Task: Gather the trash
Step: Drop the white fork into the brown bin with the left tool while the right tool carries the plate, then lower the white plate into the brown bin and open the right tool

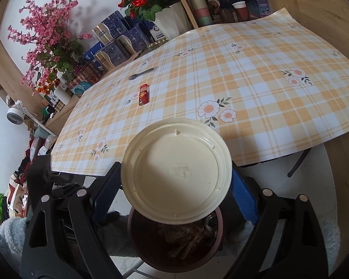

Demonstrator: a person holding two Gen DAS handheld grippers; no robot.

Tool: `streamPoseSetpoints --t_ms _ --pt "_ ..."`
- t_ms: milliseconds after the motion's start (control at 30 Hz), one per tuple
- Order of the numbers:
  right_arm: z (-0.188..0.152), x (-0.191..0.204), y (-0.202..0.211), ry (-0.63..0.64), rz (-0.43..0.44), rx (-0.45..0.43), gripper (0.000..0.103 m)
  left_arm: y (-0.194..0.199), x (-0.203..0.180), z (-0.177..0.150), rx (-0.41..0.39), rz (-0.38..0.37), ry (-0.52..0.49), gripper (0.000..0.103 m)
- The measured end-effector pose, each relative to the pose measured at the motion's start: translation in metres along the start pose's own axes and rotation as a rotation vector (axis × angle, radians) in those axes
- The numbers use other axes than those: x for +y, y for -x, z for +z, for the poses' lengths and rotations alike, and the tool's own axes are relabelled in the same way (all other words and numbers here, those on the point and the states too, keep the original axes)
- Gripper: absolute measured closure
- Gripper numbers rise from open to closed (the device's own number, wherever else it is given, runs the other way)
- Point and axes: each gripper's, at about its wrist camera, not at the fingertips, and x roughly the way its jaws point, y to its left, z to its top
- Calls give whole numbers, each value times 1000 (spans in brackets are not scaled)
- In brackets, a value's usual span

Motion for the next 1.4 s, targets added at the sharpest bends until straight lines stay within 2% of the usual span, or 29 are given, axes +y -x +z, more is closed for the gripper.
streamPoseSetpoints --t_ms 333,500,633,767,867,1100,1333,1400 --pt "-29 11 -11 47 -25 43 16 93 29 -11 -297 145 93 7" --pt "-43 26 -24 92 -16 77 15 121 32 -34 -396 235 66 7" --pt "-53 39 -35 134 -22 119 15 132 31 -54 -444 245 77 7" --pt "-60 50 -43 168 -28 156 15 144 30 -65 -519 298 101 7" --pt "-64 55 -49 191 -33 182 15 141 36 -67 -514 304 137 7" --pt "-68 58 -56 203 -44 212 14 133 53 -67 -469 234 201 7" --pt "-69 59 -60 198 -41 229 13 129 55 -67 -451 234 210 7" --pt "-69 60 -60 204 -35 230 9 128 54 -67 -449 236 206 7"
